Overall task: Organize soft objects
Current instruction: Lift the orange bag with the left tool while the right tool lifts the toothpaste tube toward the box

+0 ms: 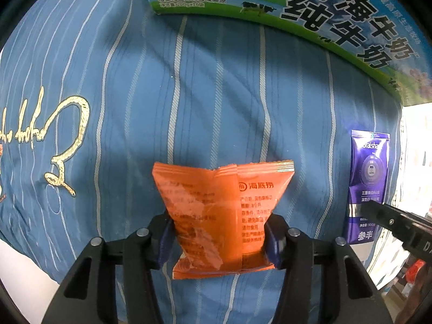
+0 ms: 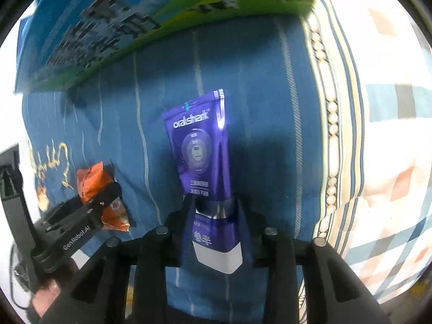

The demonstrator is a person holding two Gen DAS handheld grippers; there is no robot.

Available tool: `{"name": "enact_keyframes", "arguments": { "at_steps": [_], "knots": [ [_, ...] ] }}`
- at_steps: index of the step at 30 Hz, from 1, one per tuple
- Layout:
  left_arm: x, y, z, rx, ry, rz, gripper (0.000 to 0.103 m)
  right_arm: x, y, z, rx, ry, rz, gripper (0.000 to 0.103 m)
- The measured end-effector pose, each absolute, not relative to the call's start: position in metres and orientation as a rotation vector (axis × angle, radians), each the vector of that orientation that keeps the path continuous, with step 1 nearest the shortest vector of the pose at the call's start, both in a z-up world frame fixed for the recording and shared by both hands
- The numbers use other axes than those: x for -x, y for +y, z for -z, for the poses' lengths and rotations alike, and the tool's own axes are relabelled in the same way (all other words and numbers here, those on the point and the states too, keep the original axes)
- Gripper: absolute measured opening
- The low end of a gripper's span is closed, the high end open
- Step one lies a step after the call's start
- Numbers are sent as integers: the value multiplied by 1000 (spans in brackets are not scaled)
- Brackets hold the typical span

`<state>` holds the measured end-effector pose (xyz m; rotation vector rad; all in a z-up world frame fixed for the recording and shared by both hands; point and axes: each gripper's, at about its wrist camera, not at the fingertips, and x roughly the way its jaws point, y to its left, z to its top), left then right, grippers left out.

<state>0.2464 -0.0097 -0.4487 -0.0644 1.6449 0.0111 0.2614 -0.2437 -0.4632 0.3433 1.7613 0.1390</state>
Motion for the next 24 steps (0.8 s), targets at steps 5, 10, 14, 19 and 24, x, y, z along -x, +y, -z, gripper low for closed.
{"name": "enact_keyframes", "arguments": {
  "at_steps": [5,10,14,19,24],
  "knots": [
    [-244,-9,448,61,1637,-11,52,-260,-210,446,-164,1723,-181,42],
    [-245,-7,446,71,1634,-2,52,-262,-202,423,-231,1671,-250,38],
    [-245,-3,446,85,1629,-3,52,-271,-192,435,-205,1724,-264,38],
    [-245,-2,446,79,1625,3,52,-276,-191,448,-236,1734,-223,24],
    [-244,5,446,117,1621,7,48,-276,-217,447,-350,1727,-188,23]
  ]
}}
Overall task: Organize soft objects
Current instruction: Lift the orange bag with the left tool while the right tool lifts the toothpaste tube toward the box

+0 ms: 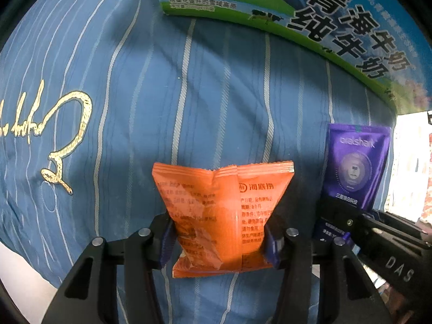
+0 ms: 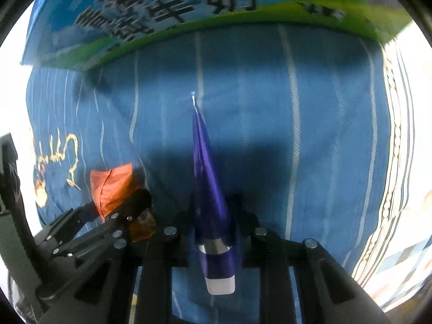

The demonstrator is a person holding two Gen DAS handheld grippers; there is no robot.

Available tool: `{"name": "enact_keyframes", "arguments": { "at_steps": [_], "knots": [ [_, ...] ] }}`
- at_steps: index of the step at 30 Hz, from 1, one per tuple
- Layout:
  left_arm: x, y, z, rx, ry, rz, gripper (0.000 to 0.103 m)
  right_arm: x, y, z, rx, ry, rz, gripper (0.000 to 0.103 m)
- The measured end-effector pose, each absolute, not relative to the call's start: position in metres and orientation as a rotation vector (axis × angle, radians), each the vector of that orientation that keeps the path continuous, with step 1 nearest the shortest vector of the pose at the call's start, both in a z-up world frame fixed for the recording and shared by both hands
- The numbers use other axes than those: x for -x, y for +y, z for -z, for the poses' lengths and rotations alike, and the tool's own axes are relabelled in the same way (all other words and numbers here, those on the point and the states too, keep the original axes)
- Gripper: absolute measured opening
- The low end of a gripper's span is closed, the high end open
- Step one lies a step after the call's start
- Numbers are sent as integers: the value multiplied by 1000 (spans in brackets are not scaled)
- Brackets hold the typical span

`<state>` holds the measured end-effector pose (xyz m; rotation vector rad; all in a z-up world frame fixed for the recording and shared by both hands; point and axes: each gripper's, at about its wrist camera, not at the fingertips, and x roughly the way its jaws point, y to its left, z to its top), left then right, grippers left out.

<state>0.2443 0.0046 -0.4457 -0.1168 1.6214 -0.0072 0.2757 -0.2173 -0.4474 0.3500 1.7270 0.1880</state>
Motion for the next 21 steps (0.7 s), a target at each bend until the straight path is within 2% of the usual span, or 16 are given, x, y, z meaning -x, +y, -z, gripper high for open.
{"name": "enact_keyframes", "arguments": {
  "at_steps": [6,12,21],
  "knots": [
    [-243,16,430,161,1576,13,46,-270,-242,433,-402,1712,-205,22],
    [-247,4,397,71,1477,33,45,-259,-241,410,-373,1662,-221,22],
    [-250,-14,333,8,1319,78,45,-254,-263,332,-356,1517,-247,22]
  ]
}}
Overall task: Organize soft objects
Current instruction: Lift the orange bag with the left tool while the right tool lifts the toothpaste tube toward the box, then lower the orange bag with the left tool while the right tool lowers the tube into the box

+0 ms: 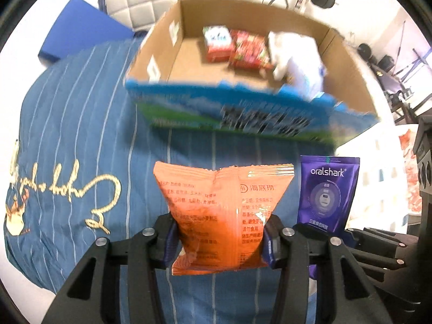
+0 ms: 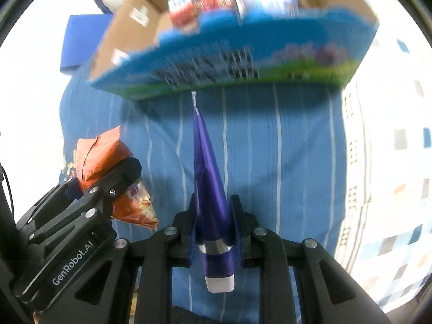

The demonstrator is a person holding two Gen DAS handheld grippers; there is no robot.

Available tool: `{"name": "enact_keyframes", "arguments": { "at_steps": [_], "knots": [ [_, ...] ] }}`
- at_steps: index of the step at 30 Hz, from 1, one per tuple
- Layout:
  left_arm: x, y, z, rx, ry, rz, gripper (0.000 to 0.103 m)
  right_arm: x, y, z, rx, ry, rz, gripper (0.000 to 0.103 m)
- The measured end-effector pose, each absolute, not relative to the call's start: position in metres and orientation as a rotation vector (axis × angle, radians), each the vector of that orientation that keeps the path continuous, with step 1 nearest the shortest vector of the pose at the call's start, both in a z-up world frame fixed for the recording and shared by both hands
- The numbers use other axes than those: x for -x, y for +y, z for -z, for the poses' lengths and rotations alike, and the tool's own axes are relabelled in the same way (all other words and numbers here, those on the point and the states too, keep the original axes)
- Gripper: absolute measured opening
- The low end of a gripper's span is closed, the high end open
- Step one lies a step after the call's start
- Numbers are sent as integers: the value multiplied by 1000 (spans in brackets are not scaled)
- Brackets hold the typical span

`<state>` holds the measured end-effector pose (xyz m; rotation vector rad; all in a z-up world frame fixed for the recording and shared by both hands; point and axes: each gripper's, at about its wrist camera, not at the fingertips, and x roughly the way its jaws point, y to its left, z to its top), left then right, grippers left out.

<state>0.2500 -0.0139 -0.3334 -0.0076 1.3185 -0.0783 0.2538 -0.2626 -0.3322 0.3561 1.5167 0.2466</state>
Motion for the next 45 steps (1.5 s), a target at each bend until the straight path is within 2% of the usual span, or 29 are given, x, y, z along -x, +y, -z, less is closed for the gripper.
{"name": "enact_keyframes", "arguments": {
  "at_steps": [10,19,24,31,37,45],
  "knots": [
    [-263,-28,259,22,1181,123,45,-276,-296,241,-379,1355,-256,22],
    [-322,-24,224,50,1151,153,45,-349,-284,211,-397,1296,-260,22],
    [-379,-18,238,108,1241,168,45,-412,-279,243,-499,1330,-261,22],
    [-445,-9,287,162,1378,145,45,-468,-258,314,-557,1442,-296,22],
    [-475,-11,337,161,1497,129,45,-477,-230,373,-496,1567,-320,22],
    [-485,-21,380,106,1597,117,45,-478,-212,415,-423,1650,-326,23]
  ]
}}
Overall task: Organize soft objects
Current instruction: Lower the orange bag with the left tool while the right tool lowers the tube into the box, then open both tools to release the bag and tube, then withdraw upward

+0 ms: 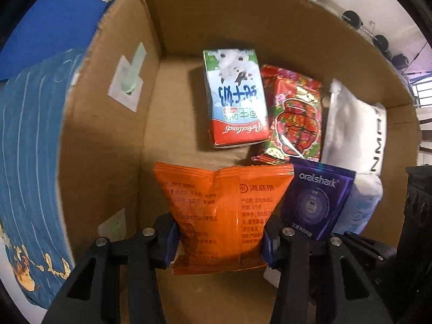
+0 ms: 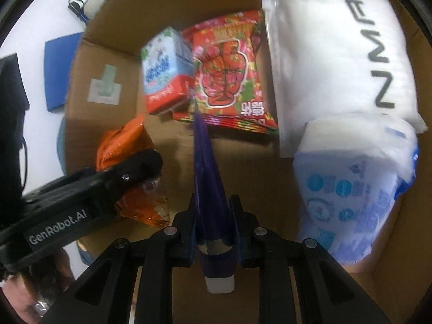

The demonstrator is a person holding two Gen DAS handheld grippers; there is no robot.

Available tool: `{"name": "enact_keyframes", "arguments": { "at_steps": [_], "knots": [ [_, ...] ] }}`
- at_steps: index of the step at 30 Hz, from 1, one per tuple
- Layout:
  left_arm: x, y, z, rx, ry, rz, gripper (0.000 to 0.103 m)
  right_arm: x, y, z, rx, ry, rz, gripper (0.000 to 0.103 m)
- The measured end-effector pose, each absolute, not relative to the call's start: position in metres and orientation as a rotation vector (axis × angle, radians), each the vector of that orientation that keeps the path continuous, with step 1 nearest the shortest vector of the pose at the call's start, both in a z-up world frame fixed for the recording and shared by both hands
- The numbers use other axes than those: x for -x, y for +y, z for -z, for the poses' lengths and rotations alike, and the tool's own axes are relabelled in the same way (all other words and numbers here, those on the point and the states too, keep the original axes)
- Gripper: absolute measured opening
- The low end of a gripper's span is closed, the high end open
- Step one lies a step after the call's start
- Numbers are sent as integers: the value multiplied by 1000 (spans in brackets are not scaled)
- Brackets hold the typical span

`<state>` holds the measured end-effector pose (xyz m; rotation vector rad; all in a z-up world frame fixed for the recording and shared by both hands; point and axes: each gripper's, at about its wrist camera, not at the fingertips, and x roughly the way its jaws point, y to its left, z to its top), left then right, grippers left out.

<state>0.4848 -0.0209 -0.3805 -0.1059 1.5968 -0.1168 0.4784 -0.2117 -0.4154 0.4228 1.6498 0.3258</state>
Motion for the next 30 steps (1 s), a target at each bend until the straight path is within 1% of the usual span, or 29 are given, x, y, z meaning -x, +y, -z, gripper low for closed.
{"name": "enact_keyframes", "arguments": {
  "at_steps": [5,11,13,15,18,20,22,26,30],
  "knots": [
    [-489,-25,396,102,1644,125,46,-485,-196,428,-331,1696,-333,24],
    [-493,-27,411,80,1699,152,47,-485,-186,423,-301,1693,-292,25],
    [-492,-28,414,89,1718,156,49,-487,-187,421,-305,1695,-274,26],
    [-490,-26,417,102,1734,150,51,-486,-188,418,-296,1690,-250,30],
    [-484,-22,417,124,1745,149,54,-486,-196,411,-263,1675,-221,31],
    [-481,-21,413,110,1739,141,56,-483,-200,403,-268,1660,-217,31],
    [-475,-22,408,86,1721,134,57,-481,-204,396,-249,1644,-199,32],
    [-465,-21,388,50,1660,114,57,-473,-205,370,-164,1570,-146,45],
    [-456,-17,366,42,1590,93,57,-462,-202,351,-90,1519,-96,47]
  ]
}}
